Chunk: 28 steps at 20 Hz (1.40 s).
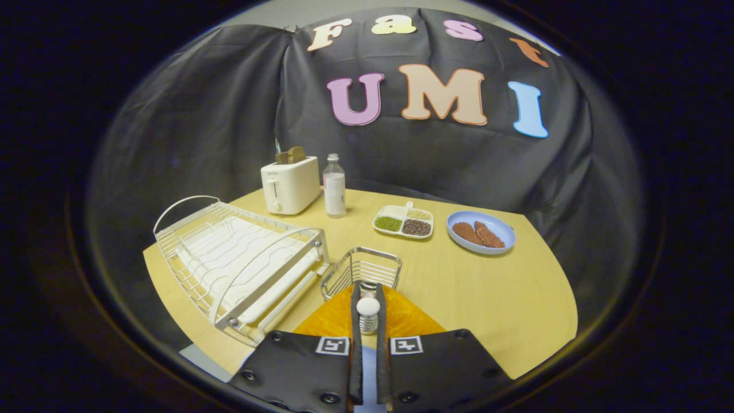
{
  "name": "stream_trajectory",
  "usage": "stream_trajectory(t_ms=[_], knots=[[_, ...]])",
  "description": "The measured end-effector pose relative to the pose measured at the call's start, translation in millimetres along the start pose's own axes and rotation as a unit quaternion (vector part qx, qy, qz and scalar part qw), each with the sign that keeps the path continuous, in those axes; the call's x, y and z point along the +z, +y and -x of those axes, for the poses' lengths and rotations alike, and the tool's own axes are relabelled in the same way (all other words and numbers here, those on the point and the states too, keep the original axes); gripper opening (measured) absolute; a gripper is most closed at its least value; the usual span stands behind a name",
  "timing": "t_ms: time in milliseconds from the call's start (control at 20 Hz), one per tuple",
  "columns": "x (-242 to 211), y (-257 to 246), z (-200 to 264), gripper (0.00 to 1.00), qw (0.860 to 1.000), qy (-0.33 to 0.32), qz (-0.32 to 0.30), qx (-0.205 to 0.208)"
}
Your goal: Take the plate from the dish rack, then take the spoon from the basket and place it into the plate.
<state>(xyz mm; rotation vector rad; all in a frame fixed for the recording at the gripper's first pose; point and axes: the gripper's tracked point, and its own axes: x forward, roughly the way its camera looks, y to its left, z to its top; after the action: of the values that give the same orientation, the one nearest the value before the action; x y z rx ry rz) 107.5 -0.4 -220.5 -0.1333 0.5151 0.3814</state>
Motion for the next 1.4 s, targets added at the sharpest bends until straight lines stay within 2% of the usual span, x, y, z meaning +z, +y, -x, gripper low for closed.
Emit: stream_trajectory(t_ms=[500, 750, 1400], knots=[[40, -8, 46, 0.12, 0.999, -0.031, -0.016, -0.038], [52, -5, 80, 0.12, 0.997, -0.046, -0.003, -0.065], [30, 28, 150, 0.12, 0.991, -0.062, -0.038, -0.110]])
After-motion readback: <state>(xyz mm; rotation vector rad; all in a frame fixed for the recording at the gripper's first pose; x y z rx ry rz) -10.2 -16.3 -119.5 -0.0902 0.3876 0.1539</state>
